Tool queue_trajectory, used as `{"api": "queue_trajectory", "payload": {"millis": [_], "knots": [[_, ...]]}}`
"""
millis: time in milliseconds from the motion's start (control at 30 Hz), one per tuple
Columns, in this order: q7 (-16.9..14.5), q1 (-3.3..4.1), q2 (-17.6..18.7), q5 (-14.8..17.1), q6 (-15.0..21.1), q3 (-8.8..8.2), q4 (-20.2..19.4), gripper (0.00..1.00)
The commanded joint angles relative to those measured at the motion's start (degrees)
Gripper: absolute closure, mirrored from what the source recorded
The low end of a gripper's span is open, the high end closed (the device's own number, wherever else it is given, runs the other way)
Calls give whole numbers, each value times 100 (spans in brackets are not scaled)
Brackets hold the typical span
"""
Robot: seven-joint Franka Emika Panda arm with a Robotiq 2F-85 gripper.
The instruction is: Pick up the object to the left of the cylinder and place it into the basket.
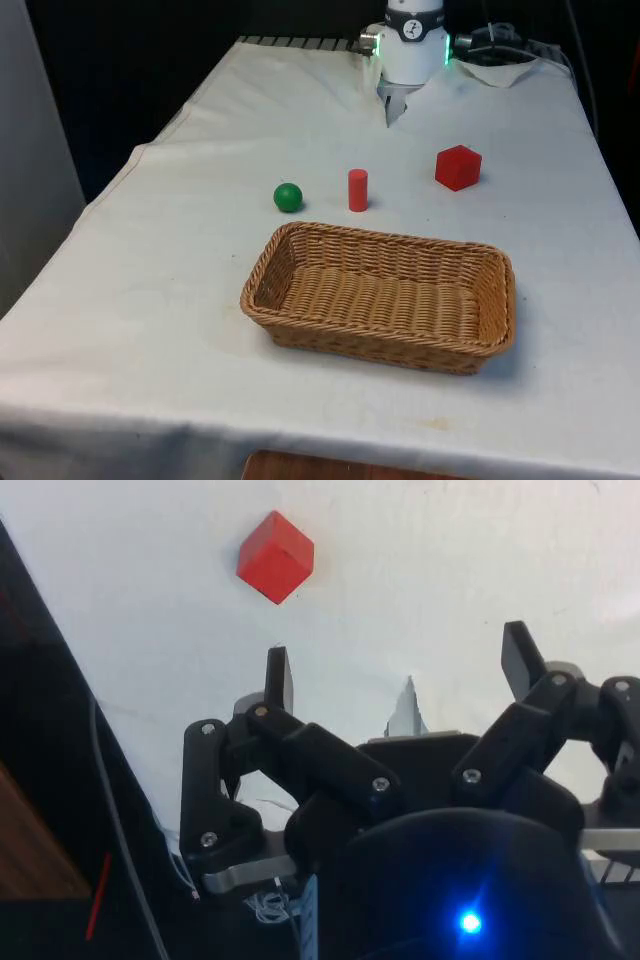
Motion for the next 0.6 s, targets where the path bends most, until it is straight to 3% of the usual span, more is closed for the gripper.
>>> {"api": "queue_trajectory", "payload": {"millis": [0, 233, 267, 333, 467, 500, 567], "knots": [[0, 0, 11, 6, 6, 0, -6, 0], [109, 40, -120, -143, 292, 52, -235, 0], [29, 6, -23, -46, 143, 46, -138, 0], [138, 40, -178, -206, 424, 86, -361, 0], [149, 34, -258, -275, 607, 126, -556, 0], [92, 17, -206, -189, 498, 126, -498, 0], [149, 34, -292, -304, 693, 143, -647, 0]]}}
